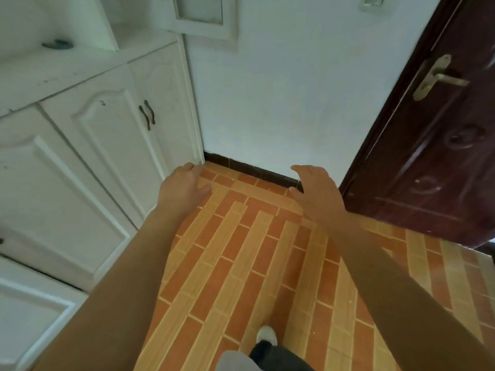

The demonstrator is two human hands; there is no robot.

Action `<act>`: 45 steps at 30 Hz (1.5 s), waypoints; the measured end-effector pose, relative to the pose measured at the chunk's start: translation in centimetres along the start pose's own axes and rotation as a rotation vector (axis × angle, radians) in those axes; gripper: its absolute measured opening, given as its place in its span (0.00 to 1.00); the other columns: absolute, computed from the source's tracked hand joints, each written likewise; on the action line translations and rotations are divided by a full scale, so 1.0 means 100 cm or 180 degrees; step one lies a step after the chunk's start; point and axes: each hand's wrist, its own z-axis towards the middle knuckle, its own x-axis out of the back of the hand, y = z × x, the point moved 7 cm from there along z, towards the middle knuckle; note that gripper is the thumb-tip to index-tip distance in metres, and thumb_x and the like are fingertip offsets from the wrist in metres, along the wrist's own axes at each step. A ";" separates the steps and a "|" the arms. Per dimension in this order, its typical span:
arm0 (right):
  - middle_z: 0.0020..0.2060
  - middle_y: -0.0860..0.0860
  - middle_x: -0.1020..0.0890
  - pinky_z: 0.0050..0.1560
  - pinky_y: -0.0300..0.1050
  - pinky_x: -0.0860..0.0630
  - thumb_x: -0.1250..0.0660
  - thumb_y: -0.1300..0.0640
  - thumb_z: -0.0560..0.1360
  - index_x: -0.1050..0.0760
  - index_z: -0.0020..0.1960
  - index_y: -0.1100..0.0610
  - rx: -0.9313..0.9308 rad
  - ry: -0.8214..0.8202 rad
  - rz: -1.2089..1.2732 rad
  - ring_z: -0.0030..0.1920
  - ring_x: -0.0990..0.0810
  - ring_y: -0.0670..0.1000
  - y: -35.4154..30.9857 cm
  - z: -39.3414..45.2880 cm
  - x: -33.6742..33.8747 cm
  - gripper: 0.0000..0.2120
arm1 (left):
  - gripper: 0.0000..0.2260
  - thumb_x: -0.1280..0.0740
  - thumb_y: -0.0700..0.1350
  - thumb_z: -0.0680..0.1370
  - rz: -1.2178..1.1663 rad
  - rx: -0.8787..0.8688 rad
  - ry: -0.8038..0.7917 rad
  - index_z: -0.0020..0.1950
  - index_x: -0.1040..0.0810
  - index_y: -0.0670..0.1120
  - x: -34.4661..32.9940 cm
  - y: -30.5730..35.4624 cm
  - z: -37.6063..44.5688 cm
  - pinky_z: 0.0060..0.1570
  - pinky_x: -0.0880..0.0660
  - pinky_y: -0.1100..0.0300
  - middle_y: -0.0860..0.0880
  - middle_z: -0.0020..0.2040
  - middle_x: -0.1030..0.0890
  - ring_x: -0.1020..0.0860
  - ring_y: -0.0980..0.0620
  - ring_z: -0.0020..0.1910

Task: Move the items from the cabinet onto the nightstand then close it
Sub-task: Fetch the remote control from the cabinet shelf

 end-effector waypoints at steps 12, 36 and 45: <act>0.68 0.52 0.31 0.69 0.47 0.39 0.41 0.55 0.78 0.38 0.70 0.55 0.0494 -0.0126 -0.0066 0.70 0.37 0.53 0.020 0.172 -0.003 0.21 | 0.19 0.39 0.51 0.78 -0.0003 0.0390 0.0107 0.68 0.31 0.47 -0.016 -0.017 0.144 0.55 0.30 0.52 0.46 0.63 0.26 0.29 0.46 0.62; 0.67 0.53 0.29 0.69 0.47 0.37 0.39 0.54 0.78 0.36 0.70 0.56 0.0765 -0.0230 -0.0010 0.70 0.34 0.54 -0.038 0.555 -0.087 0.21 | 0.20 0.38 0.50 0.78 0.0049 0.0619 0.0126 0.68 0.31 0.45 -0.035 -0.154 0.495 0.59 0.30 0.51 0.44 0.66 0.27 0.29 0.45 0.64; 0.67 0.53 0.29 0.69 0.46 0.38 0.40 0.55 0.78 0.36 0.70 0.56 0.1223 -0.0366 0.0080 0.69 0.34 0.54 -0.049 0.690 -0.109 0.21 | 0.20 0.38 0.50 0.78 0.0061 0.1061 0.0243 0.68 0.31 0.44 -0.044 -0.183 0.595 0.60 0.30 0.50 0.44 0.66 0.27 0.29 0.45 0.64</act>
